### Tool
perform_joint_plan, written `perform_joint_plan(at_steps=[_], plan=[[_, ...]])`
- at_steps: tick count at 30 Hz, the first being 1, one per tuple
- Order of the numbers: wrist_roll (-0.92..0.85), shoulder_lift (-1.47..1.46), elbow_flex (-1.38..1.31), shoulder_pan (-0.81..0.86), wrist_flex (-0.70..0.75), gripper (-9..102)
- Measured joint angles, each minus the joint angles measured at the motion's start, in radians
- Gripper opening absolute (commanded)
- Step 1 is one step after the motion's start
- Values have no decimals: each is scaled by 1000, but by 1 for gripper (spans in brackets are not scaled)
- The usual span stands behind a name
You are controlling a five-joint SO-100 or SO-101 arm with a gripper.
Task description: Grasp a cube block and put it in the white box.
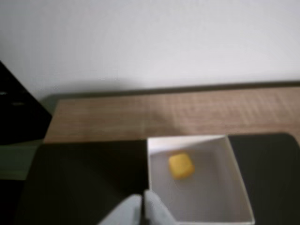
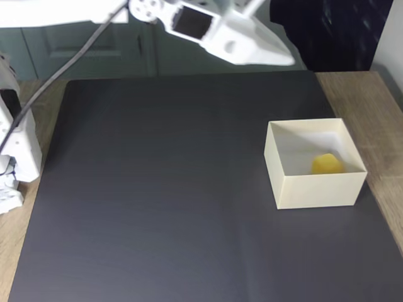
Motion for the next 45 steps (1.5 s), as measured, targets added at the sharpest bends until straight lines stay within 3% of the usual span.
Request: perform_joint_plan(at_steps=[29,45], plan=[[14,1229,1026,-49,236,0],[17,1554,1180,-49,446,0]])
